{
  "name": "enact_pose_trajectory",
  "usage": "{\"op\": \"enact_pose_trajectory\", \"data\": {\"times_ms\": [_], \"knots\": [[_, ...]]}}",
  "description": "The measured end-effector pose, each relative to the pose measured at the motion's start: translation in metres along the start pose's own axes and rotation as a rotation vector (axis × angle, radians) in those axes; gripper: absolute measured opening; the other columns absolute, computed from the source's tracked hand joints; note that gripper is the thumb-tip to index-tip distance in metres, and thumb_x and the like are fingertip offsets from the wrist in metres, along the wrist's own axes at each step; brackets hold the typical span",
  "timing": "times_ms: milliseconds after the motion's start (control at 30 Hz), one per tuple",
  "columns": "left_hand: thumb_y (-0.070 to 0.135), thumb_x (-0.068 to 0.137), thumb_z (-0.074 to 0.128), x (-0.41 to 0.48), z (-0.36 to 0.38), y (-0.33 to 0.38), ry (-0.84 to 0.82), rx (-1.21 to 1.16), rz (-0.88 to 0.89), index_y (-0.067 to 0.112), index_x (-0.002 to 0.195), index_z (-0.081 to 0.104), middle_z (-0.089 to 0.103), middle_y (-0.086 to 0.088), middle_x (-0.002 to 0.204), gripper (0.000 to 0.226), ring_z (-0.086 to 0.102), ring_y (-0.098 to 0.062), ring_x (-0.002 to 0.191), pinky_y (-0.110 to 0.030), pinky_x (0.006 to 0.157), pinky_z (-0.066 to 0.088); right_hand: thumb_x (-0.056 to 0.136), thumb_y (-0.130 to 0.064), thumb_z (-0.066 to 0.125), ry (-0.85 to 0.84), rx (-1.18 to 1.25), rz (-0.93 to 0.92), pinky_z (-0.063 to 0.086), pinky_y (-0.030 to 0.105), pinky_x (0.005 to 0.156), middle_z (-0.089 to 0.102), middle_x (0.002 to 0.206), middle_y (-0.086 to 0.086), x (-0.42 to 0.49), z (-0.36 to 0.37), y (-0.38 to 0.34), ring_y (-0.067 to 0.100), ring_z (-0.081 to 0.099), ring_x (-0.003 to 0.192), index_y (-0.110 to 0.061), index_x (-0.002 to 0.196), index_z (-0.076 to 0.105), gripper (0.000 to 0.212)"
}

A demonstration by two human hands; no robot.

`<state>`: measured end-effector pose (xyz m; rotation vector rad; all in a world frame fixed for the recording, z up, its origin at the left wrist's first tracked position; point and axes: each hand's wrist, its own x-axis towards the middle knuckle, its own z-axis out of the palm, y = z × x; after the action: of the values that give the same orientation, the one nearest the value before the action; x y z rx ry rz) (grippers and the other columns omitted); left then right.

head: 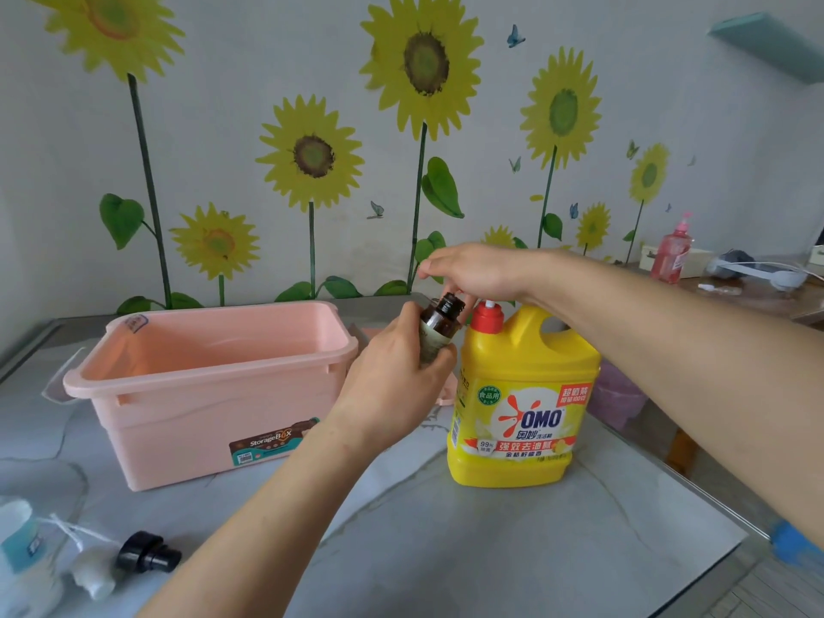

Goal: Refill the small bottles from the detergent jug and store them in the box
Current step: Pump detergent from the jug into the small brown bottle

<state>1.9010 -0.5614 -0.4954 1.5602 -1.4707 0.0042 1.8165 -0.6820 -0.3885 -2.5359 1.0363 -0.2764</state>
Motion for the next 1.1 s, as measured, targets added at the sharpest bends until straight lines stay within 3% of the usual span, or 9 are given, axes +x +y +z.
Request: {"op": "enact_pose_trajectory", "data": {"times_ms": [67, 200, 433, 600, 800, 867, 1000, 1100], "knots": [[0.035, 0.093, 0.057, 0.000, 0.000, 0.000, 0.004, 0.002, -0.001, 0.020, 0.090, 0.040, 0.058, 0.005, 0.081, 0.023, 0.054, -0.022, 0.073, -0.043, 0.065, 0.046, 0.106, -0.043, 0.032, 0.007, -0.039, 0.014, 0.042, 0.034, 0.082, 0.063, 0.102, 0.011, 0.001, 0.004, 0.000, 0.030, 0.064, 0.085, -0.013, 0.130, 0.055, 0.045], [0.035, 0.093, 0.057, -0.002, -0.001, 0.001, -0.003, -0.003, -0.007, 0.021, 0.089, 0.040, 0.058, 0.005, 0.081, 0.022, 0.053, -0.020, 0.073, -0.043, 0.065, 0.046, 0.103, -0.057, 0.025, -0.044, 0.014, 0.065, 0.044, 0.044, 0.095, 0.067, 0.113, 0.010, -0.005, -0.005, -0.006, 0.024, 0.073, 0.083, -0.025, 0.134, 0.053, 0.052], [0.034, 0.093, 0.057, 0.000, -0.003, 0.002, 0.003, -0.009, 0.002, 0.024, 0.099, 0.044, 0.059, 0.008, 0.083, 0.017, 0.056, -0.013, 0.073, -0.041, 0.065, 0.048, 0.104, -0.053, 0.028, -0.011, -0.067, 0.061, 0.040, 0.039, 0.105, 0.070, 0.112, 0.012, -0.006, 0.005, -0.006, 0.021, 0.064, 0.082, -0.024, 0.135, 0.055, 0.050], [0.035, 0.094, 0.056, 0.000, -0.004, 0.003, 0.003, -0.012, 0.003, 0.023, 0.094, 0.042, 0.057, 0.008, 0.079, 0.019, 0.053, -0.010, 0.069, -0.039, 0.062, 0.043, 0.105, -0.055, 0.023, -0.021, 0.057, 0.046, 0.044, 0.044, 0.099, 0.066, 0.117, 0.012, -0.010, -0.007, -0.009, 0.024, 0.073, 0.087, -0.024, 0.137, 0.054, 0.054], [0.035, 0.094, 0.056, 0.000, -0.004, 0.001, -0.005, 0.012, -0.005, 0.024, 0.102, 0.045, 0.059, 0.009, 0.083, 0.017, 0.055, -0.010, 0.072, -0.037, 0.060, 0.042, 0.105, -0.051, 0.028, -0.020, -0.063, 0.056, 0.039, 0.040, 0.107, 0.068, 0.121, 0.013, -0.008, 0.005, -0.009, 0.022, 0.063, 0.082, -0.023, 0.130, 0.058, 0.049], [0.035, 0.094, 0.056, 0.000, -0.004, 0.001, -0.004, 0.004, -0.005, 0.025, 0.100, 0.044, 0.058, 0.009, 0.082, 0.017, 0.055, -0.009, 0.071, -0.036, 0.059, 0.041, 0.105, -0.052, 0.026, -0.033, -0.024, 0.067, 0.041, 0.043, 0.103, 0.067, 0.121, 0.013, -0.010, -0.001, -0.012, 0.025, 0.068, 0.085, -0.022, 0.134, 0.056, 0.051], [0.035, 0.094, 0.056, 0.000, -0.005, 0.004, -0.006, -0.002, 0.003, 0.024, 0.102, 0.045, 0.059, 0.008, 0.084, 0.017, 0.056, -0.011, 0.072, -0.040, 0.063, 0.046, 0.105, -0.053, 0.024, -0.015, 0.035, 0.053, 0.040, 0.046, 0.101, 0.066, 0.115, 0.013, -0.010, -0.004, -0.010, 0.026, 0.074, 0.081, -0.021, 0.135, 0.055, 0.053], [0.035, 0.094, 0.056, 0.000, -0.005, 0.003, -0.012, -0.015, 0.000, 0.026, 0.106, 0.046, 0.061, 0.008, 0.087, 0.018, 0.061, -0.016, 0.074, -0.044, 0.066, 0.052, 0.105, -0.052, 0.026, -0.003, -0.032, 0.058, 0.039, 0.041, 0.106, 0.071, 0.108, 0.012, -0.010, 0.003, -0.008, 0.017, 0.066, 0.077, -0.021, 0.133, 0.056, 0.051]]}}
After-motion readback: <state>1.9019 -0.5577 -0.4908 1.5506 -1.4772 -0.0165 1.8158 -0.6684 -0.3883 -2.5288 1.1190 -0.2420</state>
